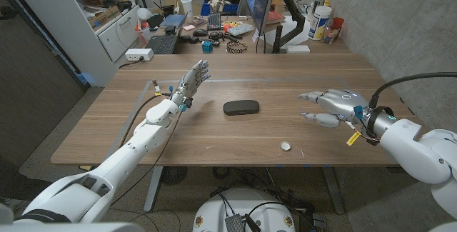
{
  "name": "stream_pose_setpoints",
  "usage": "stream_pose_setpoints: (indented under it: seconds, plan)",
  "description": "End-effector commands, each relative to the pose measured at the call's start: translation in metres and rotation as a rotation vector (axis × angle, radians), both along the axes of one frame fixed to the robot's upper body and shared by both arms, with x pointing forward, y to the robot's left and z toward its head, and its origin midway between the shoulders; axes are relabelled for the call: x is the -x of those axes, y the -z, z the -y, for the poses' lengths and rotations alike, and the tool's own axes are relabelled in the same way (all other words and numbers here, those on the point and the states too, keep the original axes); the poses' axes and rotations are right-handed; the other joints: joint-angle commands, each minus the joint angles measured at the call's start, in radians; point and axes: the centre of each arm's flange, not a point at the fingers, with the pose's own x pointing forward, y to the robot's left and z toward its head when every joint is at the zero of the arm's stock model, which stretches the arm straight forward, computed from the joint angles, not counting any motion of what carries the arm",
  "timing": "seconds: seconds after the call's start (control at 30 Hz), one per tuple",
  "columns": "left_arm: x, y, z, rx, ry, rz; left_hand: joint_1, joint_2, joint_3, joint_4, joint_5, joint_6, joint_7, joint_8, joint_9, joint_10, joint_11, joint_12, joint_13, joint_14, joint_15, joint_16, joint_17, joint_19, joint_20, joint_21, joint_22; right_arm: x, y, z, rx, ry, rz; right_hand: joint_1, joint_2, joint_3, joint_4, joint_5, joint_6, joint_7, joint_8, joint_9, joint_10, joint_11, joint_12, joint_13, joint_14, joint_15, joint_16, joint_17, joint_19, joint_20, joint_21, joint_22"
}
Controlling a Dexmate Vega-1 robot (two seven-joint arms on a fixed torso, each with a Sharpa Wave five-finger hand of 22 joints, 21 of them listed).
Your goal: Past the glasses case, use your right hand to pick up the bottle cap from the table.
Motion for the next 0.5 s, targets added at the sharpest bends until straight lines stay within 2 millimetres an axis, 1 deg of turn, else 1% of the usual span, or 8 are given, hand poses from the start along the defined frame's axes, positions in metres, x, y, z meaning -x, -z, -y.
stream_pose_setpoints:
  seconds: [0.03, 0.13, 0.27, 0.37, 0.5]
  plan:
    - [-0.0018, 0.0024, 0.0008, 0.002, 0.004, -0.008, -0.008, 0.001, -0.003, -0.001, 0.005, 0.009, 0.0, 0.007, 0.006, 0.0, 0.002, 0.004, 0.005, 0.007, -0.05, 0.004, 0.004, 0.001, -0.023, -0.005, 0.001, -0.0006, 0.0036, -0.0044, 0.052, 0.065, -0.028, 0.013, -0.005, 0.004, -0.013, 0.005, -0.014, 0.002, -0.003, 0.002, -0.004, -0.006, -0.002, 0.002, 0.019, -0.061, 0.008, 0.005, 0.008, 0.003, 0.007, 0.002]
    - [-0.0022, 0.0026, 0.001, 0.003, 0.004, -0.009, -0.009, 0.001, -0.004, 0.0, 0.005, 0.009, 0.0, 0.007, 0.006, 0.0, 0.001, 0.004, 0.005, 0.008, -0.05, 0.004, 0.004, 0.001, -0.023, -0.005, 0.001, -0.0014, 0.0046, -0.006, 0.06, 0.075, -0.034, 0.044, -0.014, 0.014, -0.037, 0.01, -0.017, 0.003, 0.003, 0.002, 0.006, -0.01, 0.004, 0.003, 0.033, -0.071, 0.005, 0.003, 0.009, 0.004, 0.006, 0.002]
    - [-0.0026, 0.0025, 0.0014, 0.002, 0.005, -0.009, -0.01, 0.001, -0.004, 0.0, 0.006, 0.009, 0.0, 0.006, 0.006, 0.0, 0.002, 0.004, 0.005, 0.008, -0.051, 0.004, 0.003, 0.001, -0.023, -0.006, 0.001, -0.0026, 0.0074, -0.0082, 0.075, 0.089, -0.046, 0.063, -0.021, 0.02, -0.052, 0.012, -0.02, 0.003, 0.006, 0.002, 0.013, -0.017, 0.008, 0.003, 0.039, -0.078, 0.003, 0.001, 0.011, 0.006, 0.007, 0.002]
    - [-0.0027, 0.0025, 0.0016, 0.001, 0.006, -0.01, -0.011, 0.001, -0.005, 0.001, 0.007, 0.01, 0.0, 0.006, 0.006, 0.0, 0.003, 0.004, 0.005, 0.008, -0.051, 0.004, 0.003, 0.001, -0.021, -0.006, 0.001, -0.0032, 0.0089, -0.009, 0.076, 0.092, -0.057, 0.071, -0.023, 0.022, -0.057, 0.014, -0.024, 0.002, 0.005, 0.002, 0.016, -0.021, 0.009, 0.004, 0.039, -0.079, 0.0, 0.001, 0.012, 0.006, 0.007, 0.002]
    - [-0.0028, 0.0027, 0.0017, 0.0, 0.005, -0.011, -0.012, 0.001, -0.006, 0.001, 0.007, 0.011, 0.0, 0.007, 0.006, 0.0, 0.002, 0.004, 0.005, 0.008, -0.049, 0.004, 0.003, 0.0, -0.018, -0.006, 0.001, -0.0039, 0.0115, -0.0098, 0.081, 0.103, -0.071, 0.072, -0.023, 0.023, -0.056, 0.014, -0.04, 0.006, 0.002, 0.002, 0.006, -0.021, 0.006, 0.004, 0.038, -0.078, -0.001, 0.004, 0.012, 0.007, 0.006, 0.002]
